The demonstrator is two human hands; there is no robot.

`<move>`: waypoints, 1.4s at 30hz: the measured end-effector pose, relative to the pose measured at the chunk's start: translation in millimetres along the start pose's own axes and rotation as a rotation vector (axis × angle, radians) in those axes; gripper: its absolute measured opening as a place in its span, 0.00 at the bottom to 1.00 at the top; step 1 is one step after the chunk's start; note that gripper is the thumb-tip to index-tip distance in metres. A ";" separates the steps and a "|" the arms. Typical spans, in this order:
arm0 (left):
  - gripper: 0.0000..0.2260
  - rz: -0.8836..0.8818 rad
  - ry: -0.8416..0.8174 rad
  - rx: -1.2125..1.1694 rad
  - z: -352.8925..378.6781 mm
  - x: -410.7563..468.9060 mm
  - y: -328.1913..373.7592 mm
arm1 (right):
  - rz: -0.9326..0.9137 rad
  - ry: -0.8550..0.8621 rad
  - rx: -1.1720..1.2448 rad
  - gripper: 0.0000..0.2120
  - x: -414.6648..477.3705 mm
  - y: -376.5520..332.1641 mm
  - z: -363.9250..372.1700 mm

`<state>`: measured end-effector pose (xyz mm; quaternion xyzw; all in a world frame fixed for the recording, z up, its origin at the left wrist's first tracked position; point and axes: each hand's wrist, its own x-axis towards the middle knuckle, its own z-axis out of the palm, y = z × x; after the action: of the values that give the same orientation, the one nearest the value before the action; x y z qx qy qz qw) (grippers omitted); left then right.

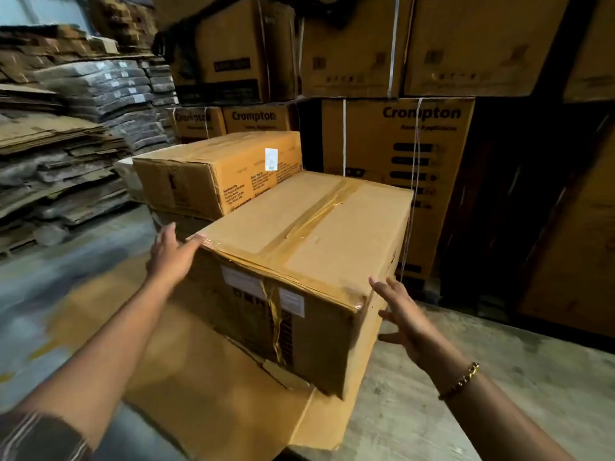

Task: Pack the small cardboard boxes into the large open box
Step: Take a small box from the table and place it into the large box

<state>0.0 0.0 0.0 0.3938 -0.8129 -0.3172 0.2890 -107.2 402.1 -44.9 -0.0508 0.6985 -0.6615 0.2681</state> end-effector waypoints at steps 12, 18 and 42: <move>0.34 -0.077 -0.226 -0.171 24.7 36.8 -14.0 | 0.065 0.115 -0.002 0.32 11.9 -7.4 40.7; 0.34 -0.083 -0.247 -0.172 22.2 33.8 -21.1 | 0.036 0.130 0.032 0.18 16.7 -2.2 46.7; 0.48 -0.296 -0.977 -0.348 31.9 136.0 -24.5 | 0.326 0.420 0.088 0.32 31.4 -25.5 78.0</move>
<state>-82.8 -114.8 -8.4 0.2571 -0.7239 -0.6308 -0.1096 -106.7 315.8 -28.8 0.2126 0.7084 -0.6352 0.2223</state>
